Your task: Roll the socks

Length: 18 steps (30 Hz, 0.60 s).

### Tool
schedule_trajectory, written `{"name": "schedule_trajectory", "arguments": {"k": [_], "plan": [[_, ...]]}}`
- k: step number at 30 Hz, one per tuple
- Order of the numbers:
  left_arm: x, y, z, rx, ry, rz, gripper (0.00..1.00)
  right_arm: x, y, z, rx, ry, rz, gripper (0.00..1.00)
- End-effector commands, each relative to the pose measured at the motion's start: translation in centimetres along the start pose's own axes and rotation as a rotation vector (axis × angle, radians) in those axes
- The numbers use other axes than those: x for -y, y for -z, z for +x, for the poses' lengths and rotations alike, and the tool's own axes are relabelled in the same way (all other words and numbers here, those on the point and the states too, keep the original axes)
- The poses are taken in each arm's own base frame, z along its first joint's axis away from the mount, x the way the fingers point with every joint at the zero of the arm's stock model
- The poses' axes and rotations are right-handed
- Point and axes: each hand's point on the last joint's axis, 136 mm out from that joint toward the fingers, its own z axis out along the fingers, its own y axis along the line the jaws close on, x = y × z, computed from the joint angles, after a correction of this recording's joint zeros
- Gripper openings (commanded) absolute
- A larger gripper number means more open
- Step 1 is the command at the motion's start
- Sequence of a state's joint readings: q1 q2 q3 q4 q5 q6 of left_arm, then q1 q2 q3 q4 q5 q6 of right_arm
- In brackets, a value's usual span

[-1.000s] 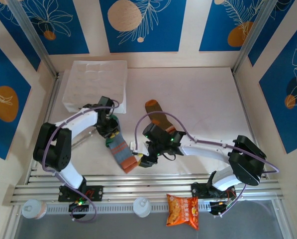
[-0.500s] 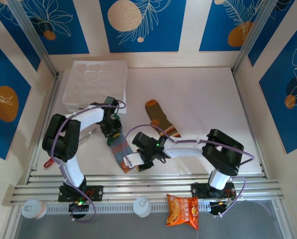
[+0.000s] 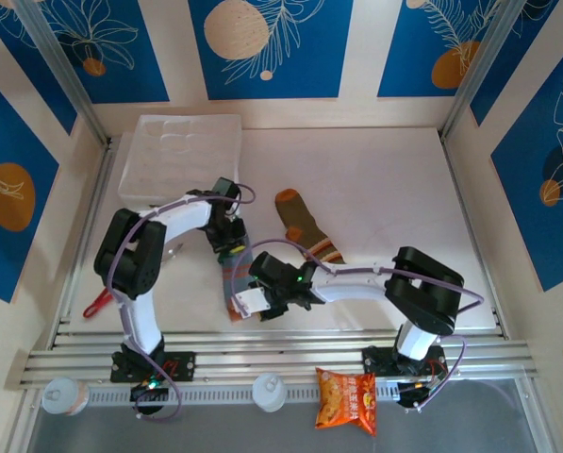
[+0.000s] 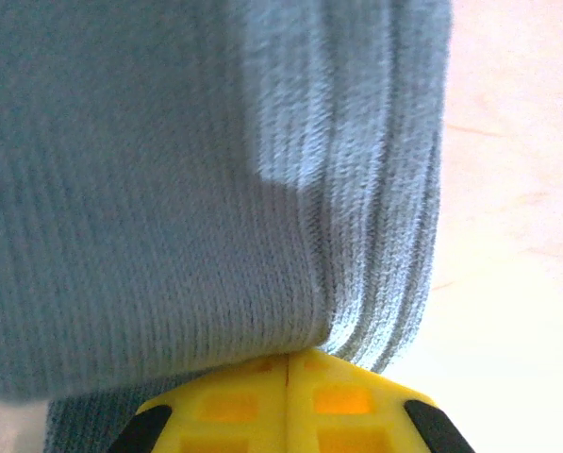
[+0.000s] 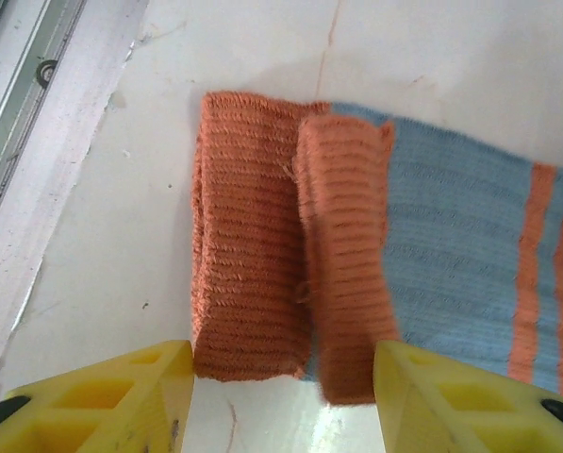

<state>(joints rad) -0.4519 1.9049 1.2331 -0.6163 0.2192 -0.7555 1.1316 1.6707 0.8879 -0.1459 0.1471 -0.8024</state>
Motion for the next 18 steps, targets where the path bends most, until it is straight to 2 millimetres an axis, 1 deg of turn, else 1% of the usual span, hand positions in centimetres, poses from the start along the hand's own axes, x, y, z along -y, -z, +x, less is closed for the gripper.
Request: {"name": "schedule_trajectory", "arguments": {"k": [1,3,5,7,8,11,13,18], "plan": [[0.2,-2.1,0.7,-0.048,-0.035,-0.024,0.07,0.2,0.4,-0.1,0.002,-0.005,0.032,0.53],[0.7,-2.3,0.7,-0.048,-0.048,-0.024,0.05,0.9,0.6,-0.1,-0.002,-0.019,0.061,0.53],[1.0,-2.2,0.5,-0.046,-0.057,-0.035,0.05,1.3,1.4,-0.4,0.006,-0.035,0.085,0.53],[1.1,-2.1,0.5,-0.042,-0.061,-0.039,0.05,1.0,2.2,-0.7,0.023,-0.041,0.073,0.54],[1.2,-2.0,0.4,-0.039,-0.062,-0.037,0.05,0.6,2.3,-0.7,0.027,-0.042,0.056,0.58],[1.4,-1.8,0.4,-0.037,-0.062,-0.033,0.05,-0.7,1.6,0.0,0.020,-0.054,0.007,0.59],[1.6,-1.3,0.3,-0.031,-0.063,-0.029,0.05,-1.1,1.0,0.2,0.015,-0.066,-0.018,0.58],[2.2,0.8,-0.1,0.009,-0.072,-0.025,0.08,-1.9,0.0,0.5,0.002,-0.115,-0.061,0.56]]}}
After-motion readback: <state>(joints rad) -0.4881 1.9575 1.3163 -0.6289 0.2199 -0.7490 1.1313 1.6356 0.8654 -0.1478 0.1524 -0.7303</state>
